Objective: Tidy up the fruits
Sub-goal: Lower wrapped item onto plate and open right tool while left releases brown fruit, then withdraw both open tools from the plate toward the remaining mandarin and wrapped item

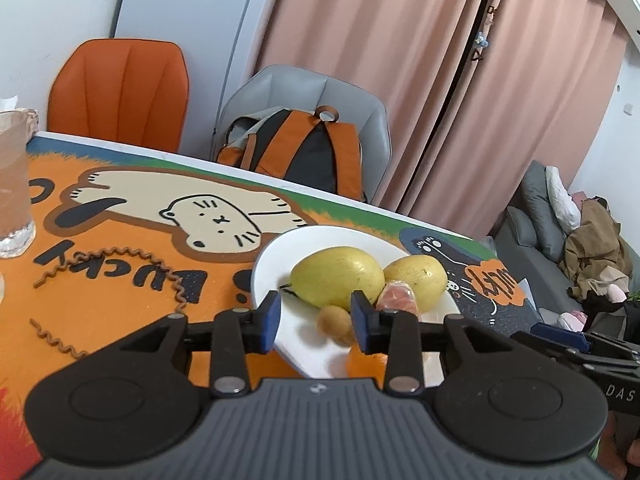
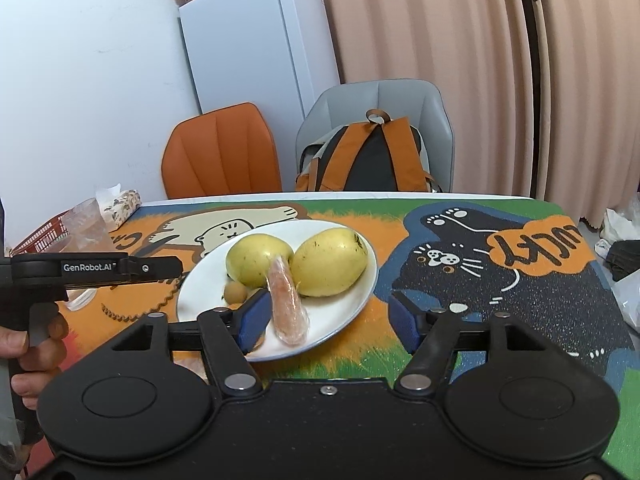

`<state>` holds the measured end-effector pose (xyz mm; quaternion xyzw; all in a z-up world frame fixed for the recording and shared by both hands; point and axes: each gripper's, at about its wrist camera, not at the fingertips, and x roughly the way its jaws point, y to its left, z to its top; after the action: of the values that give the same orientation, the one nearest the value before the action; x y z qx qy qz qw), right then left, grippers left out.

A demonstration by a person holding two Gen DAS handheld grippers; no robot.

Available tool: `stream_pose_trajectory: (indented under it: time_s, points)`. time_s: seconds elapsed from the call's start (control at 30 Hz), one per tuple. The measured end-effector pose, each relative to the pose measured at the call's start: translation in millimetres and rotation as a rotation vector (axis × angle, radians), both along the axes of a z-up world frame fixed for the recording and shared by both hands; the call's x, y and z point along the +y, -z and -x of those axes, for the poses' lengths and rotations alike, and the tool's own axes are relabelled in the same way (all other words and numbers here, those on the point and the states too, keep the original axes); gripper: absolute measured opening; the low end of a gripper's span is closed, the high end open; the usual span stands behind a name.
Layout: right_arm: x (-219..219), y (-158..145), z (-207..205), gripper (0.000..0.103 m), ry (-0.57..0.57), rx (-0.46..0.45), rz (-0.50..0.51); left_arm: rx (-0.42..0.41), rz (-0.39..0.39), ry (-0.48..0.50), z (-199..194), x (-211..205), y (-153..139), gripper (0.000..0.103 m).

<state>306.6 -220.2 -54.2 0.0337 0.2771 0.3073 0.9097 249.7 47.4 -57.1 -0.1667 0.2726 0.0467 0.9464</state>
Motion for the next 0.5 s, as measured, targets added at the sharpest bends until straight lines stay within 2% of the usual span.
stream_pose_trajectory:
  time_s: [0.23, 0.3, 0.5]
  points:
    - [0, 3, 4, 0.073, -0.009, 0.02, -0.024, 0.013, 0.003, -0.022, 13, 5, -2, 0.041]
    - [-1, 3, 5, 0.074, -0.006, 0.028, -0.031, 0.01, 0.003, -0.026, 16, 6, -4, 0.05]
    - [-2, 1, 11, 0.079, -0.011, 0.037, -0.041, 0.008, -0.004, -0.039, 30, 5, -7, 0.059]
